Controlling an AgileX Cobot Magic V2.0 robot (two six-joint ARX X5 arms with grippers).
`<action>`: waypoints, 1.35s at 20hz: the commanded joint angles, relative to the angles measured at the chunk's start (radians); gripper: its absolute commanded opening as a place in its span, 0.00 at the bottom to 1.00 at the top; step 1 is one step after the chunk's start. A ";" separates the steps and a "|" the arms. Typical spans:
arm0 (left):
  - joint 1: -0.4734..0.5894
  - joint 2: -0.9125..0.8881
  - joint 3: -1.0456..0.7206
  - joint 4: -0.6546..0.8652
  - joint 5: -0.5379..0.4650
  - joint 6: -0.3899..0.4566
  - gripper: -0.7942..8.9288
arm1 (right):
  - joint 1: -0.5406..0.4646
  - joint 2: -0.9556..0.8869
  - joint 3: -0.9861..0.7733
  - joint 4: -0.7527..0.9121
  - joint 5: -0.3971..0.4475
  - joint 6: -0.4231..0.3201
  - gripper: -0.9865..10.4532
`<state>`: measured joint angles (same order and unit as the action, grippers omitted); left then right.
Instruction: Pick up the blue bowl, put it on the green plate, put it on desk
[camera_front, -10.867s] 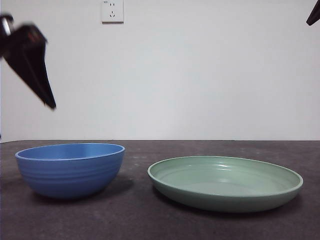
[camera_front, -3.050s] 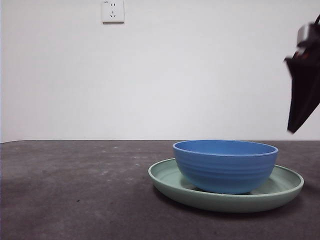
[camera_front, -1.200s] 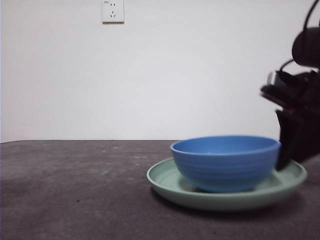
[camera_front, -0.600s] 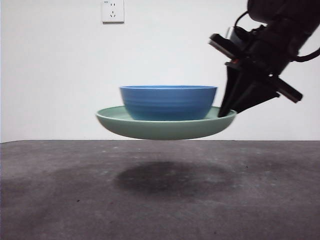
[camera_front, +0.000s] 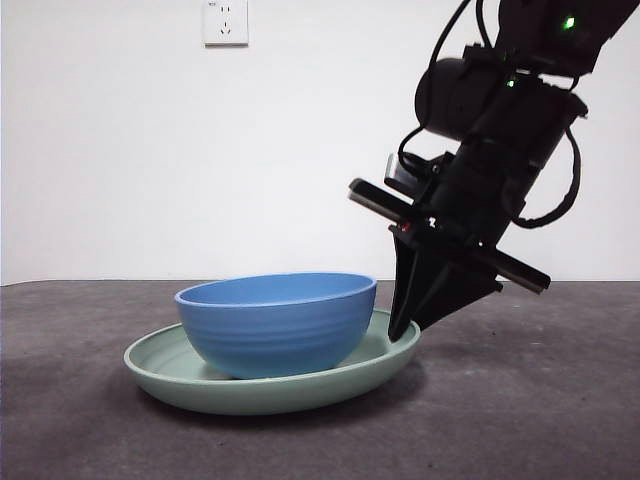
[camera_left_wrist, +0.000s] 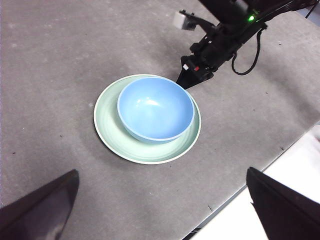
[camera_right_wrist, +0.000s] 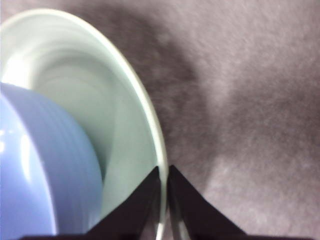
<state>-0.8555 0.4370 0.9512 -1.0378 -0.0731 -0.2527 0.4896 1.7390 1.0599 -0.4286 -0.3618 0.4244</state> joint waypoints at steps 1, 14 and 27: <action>-0.010 0.000 0.008 0.014 -0.003 0.002 0.76 | 0.008 0.027 0.019 0.025 -0.009 0.010 0.09; -0.010 0.000 0.008 0.013 -0.003 0.001 0.76 | -0.027 -0.027 0.021 0.031 -0.018 -0.066 0.35; -0.010 0.000 0.008 0.014 -0.003 0.001 0.76 | -0.080 -0.553 0.021 -0.360 0.037 -0.248 0.61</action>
<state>-0.8555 0.4370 0.9516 -1.0374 -0.0731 -0.2531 0.4011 1.1816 1.0615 -0.7929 -0.3283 0.2180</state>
